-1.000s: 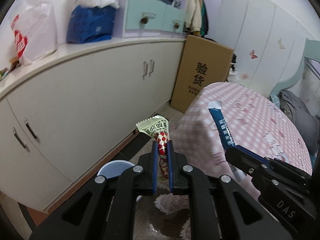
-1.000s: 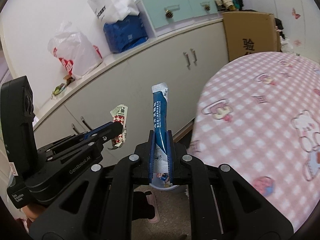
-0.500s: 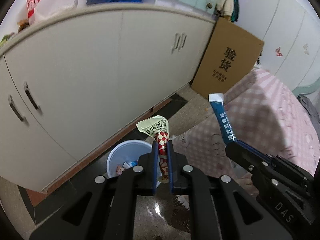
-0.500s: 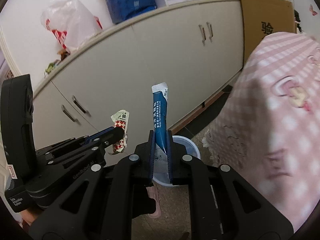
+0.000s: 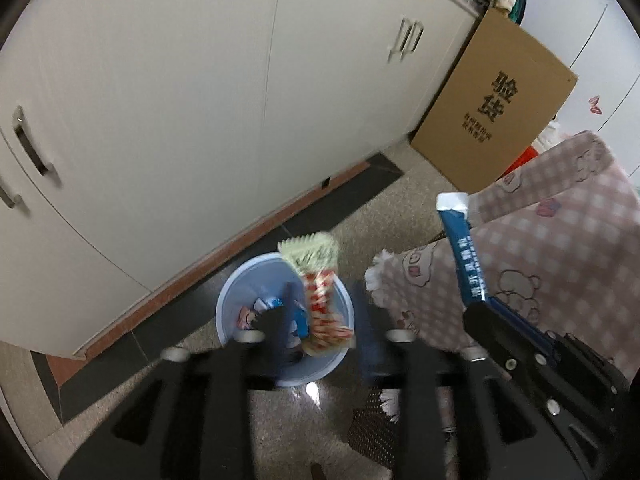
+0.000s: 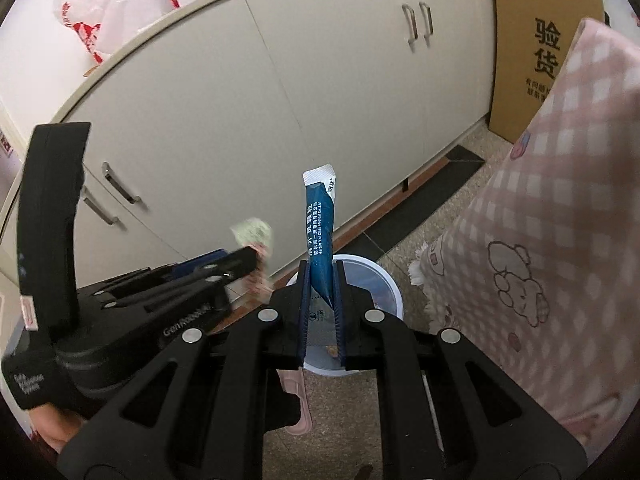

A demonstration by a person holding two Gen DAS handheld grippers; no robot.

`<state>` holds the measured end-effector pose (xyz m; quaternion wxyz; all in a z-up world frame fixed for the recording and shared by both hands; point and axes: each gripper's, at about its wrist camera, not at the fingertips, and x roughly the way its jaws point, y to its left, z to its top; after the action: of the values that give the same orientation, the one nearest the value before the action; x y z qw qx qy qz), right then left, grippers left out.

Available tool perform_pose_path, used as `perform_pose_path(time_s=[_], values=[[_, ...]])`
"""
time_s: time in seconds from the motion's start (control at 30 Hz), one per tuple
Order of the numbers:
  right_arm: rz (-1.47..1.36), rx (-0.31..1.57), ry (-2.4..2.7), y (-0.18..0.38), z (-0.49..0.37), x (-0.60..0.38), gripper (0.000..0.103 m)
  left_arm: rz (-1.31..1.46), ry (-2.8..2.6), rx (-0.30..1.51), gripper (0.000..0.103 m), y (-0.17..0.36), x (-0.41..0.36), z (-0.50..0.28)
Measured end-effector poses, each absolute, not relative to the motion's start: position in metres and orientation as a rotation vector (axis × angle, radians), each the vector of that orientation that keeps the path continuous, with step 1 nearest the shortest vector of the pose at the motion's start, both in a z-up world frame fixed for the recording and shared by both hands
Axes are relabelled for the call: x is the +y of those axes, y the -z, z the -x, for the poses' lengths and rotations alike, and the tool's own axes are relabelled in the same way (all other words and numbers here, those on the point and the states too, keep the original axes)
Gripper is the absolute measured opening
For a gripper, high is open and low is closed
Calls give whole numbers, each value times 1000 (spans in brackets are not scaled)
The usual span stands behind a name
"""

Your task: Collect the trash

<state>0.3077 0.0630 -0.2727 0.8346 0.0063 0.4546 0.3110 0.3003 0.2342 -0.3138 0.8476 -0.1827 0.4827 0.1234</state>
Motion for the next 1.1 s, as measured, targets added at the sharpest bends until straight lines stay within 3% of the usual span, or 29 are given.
perform_pose_path(time_s=[0.3, 0.8, 0.83, 0.87, 0.9, 1.1], values=[[-17, 1005, -665, 291, -310, 72, 11, 393, -304, 1044, 55, 331, 247, -292], [-52, 973, -703, 291, -312, 98, 13, 362, -437, 977, 67, 313, 270, -273], [-58, 970, -704, 291, -312, 100, 23, 357, -458, 972, 67, 312, 272, -271], [-65, 972, -697, 293, -315, 102, 51, 354, -479, 969, 67, 311, 275, -270], [-70, 974, -684, 294, -318, 103, 61, 351, -491, 968, 69, 310, 276, -270], [-61, 951, -651, 284, -312, 93, 63, 331, -516, 960, 69, 296, 278, -262]])
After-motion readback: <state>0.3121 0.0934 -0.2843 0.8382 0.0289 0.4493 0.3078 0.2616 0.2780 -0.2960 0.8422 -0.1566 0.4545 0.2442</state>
